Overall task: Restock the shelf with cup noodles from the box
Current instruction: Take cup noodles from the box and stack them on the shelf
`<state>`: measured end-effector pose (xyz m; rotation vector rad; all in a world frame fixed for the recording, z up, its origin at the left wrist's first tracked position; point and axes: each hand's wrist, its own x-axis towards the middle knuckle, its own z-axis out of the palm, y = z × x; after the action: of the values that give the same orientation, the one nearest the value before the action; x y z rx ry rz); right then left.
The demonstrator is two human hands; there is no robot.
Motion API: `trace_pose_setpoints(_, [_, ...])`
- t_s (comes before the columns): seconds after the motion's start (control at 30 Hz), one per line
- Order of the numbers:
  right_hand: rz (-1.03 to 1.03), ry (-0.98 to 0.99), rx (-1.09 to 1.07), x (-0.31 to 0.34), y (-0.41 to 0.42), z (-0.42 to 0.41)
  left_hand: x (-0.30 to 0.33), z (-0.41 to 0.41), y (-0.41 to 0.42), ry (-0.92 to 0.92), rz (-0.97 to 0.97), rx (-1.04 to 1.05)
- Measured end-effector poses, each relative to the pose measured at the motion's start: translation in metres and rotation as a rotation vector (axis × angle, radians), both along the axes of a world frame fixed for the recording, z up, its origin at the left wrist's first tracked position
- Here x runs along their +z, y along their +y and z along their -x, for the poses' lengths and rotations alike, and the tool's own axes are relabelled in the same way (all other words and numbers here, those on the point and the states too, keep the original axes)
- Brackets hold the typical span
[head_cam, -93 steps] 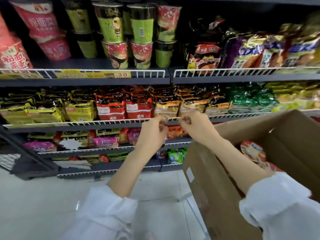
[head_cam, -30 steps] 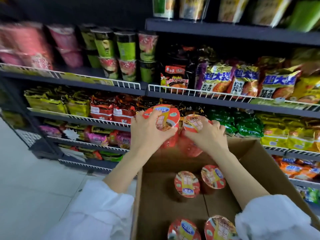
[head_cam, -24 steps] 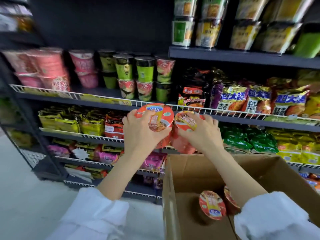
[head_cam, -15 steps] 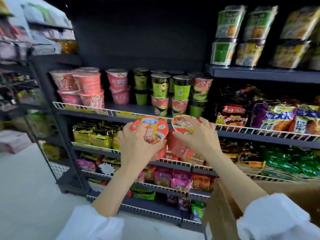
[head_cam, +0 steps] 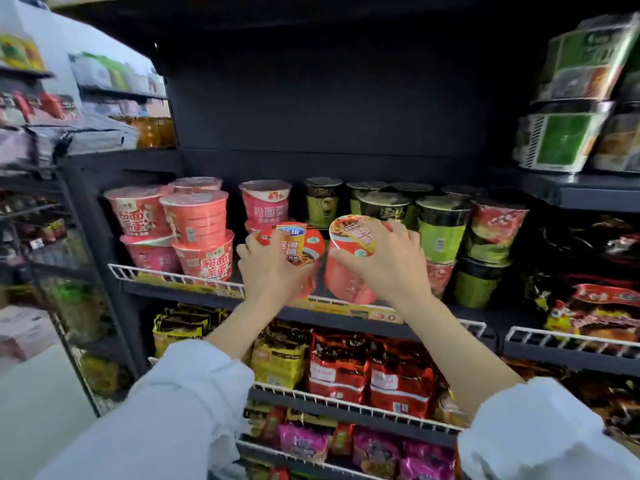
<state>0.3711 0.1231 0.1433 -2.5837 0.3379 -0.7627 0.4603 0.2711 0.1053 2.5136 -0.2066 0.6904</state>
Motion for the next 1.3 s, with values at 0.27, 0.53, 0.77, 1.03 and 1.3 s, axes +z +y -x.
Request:
trace_pose_setpoints(0.27, [0.122,-0.014,-0.076,0.028,0.001,-0.091,-0.008,-0.130,-0.027,0.247,-0.019,-0.287])
trace_pose_setpoints(0.53, [0.224,-0.008,-0.199,0.025,0.016,-0.155,-0.047,-0.184,-0.060,0.507,-0.031,-0.649])
trace_pose_setpoints(0.77, [0.289,0.084,-0.237,0.010,0.028,-0.204,-0.058,-0.211,-0.026,0.713,0.298,-0.767])
trace_pose_setpoints(1.03, [0.402,0.298,-0.324,-0.026,0.018,-0.241,-0.058,-0.209,-0.026,0.860,0.431,-0.797])
trace_pose_setpoints(1.3, [0.230,0.049,-0.104,-0.031,0.009,-0.211,-0.032,-0.189,-0.015,0.605,0.443,-0.852])
